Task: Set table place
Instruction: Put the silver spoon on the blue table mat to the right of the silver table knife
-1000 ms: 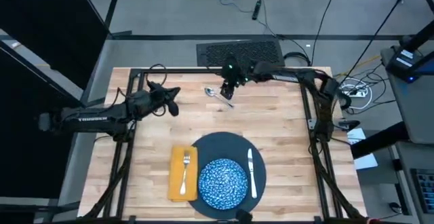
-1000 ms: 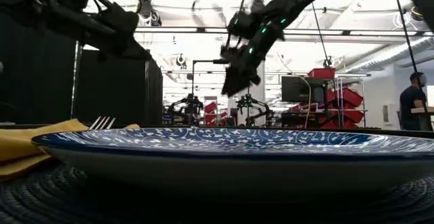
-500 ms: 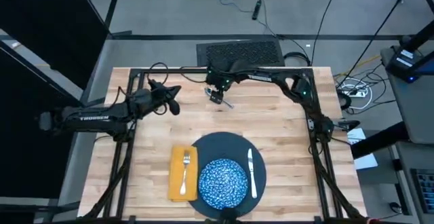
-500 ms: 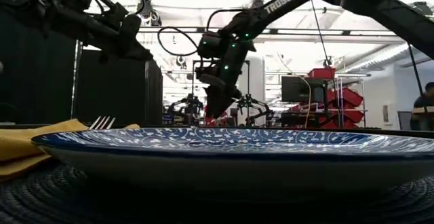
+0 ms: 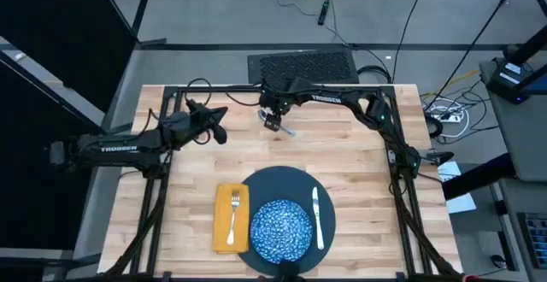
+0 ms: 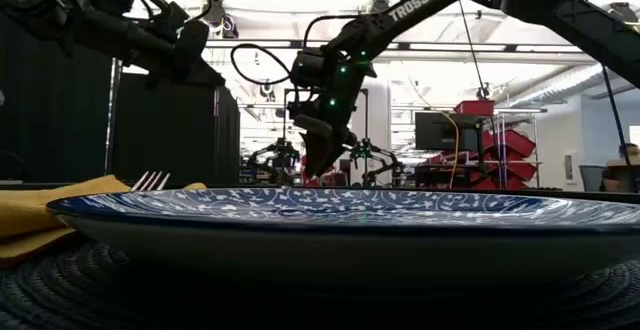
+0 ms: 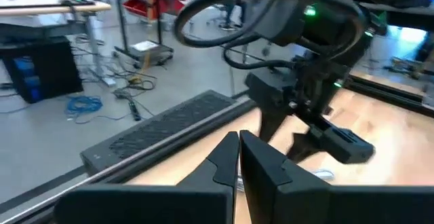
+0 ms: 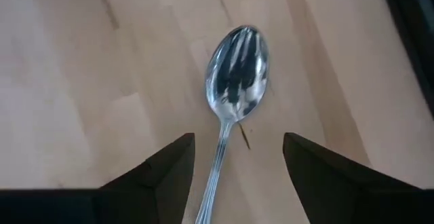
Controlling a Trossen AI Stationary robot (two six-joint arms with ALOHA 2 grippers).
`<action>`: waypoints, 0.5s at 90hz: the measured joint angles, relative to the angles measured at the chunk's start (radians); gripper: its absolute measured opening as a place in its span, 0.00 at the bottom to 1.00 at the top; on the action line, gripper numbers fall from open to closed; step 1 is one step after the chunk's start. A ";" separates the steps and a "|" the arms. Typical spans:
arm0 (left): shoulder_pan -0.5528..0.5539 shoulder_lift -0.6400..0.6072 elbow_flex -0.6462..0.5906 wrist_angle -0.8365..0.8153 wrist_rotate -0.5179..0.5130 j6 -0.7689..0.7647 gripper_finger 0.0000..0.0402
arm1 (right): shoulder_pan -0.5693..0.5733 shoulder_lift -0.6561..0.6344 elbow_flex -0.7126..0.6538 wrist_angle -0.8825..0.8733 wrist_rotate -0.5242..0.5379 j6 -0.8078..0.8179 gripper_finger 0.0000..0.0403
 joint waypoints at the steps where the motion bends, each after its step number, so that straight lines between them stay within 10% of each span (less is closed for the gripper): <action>1: 0.000 0.000 0.000 0.002 -0.002 0.000 0.00 | 0.000 0.000 0.000 0.001 0.000 0.000 0.53; 45: -0.001 0.000 0.000 0.040 0.000 0.000 0.00 | 0.002 -0.001 -0.001 -0.109 0.027 0.110 0.53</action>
